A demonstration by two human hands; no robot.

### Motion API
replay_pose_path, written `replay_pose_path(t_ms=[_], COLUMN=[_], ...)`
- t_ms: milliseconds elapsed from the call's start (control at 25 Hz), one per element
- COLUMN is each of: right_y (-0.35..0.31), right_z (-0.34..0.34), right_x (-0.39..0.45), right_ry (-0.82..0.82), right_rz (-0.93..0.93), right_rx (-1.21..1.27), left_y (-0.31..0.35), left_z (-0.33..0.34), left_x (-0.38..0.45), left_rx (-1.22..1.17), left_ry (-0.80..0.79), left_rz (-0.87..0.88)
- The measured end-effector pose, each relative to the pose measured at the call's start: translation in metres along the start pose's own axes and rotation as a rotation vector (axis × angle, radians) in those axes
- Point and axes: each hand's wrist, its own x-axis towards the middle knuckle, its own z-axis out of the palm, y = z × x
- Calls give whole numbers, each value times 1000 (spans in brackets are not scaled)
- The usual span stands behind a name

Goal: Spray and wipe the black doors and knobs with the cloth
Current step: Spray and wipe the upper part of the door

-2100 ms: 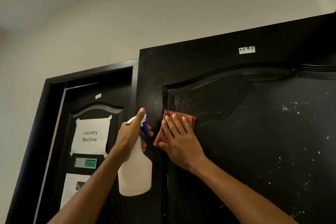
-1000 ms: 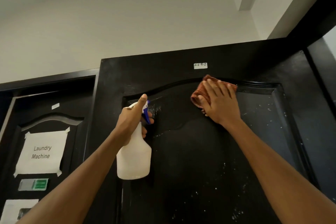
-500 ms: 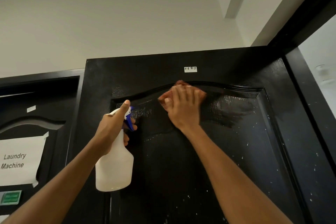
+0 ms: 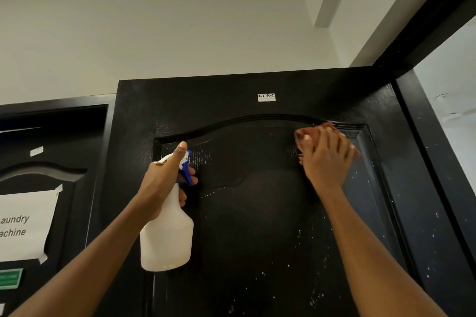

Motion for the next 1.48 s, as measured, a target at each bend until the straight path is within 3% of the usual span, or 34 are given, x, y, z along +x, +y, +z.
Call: replay_pose_path(t_ms=[80,160,360,480,560,720,920,1040,1120,1200,1320,1480], right_y=[-5,-42,-175,-183,-153,-56,55,84,72,38,-15,-2], right_z=[3,10,30,29,26,13,-15,-30,-30,-19,0,-4], right_x=[-2,-7,-58,-61,-36,16,21,22,26,20,12,32], right_ry=[-8,-15,-271,-358,-310,-187,-113,-66,-74,-67,-110,-135], right_rz=[92,13,-631,-827,-774,-446,-184,56,114,22,-275,-459], right_rx=[33,58,68,-6,-6,-19,-81,-89,-70,-31,37,-9], left_y=[3,6,3,3,5,10,15,20,25,27,29,32], left_z=[-5,-9,-7,-3,7,35,76,97,106,116,132,157], left_x=[3,5,7,4,5,5,-1,-6,-7,-7,-4,-2], left_rx=[-2,0,-5,12,7,-39,-66,-82,-91,-110,-125,-125], left_ry=[-1,6,77,120,52,-38,-119,-173,-188,-197,-208,-209], left_rz=[5,10,16,-30,-1,40,45,50,57,72,89,88])
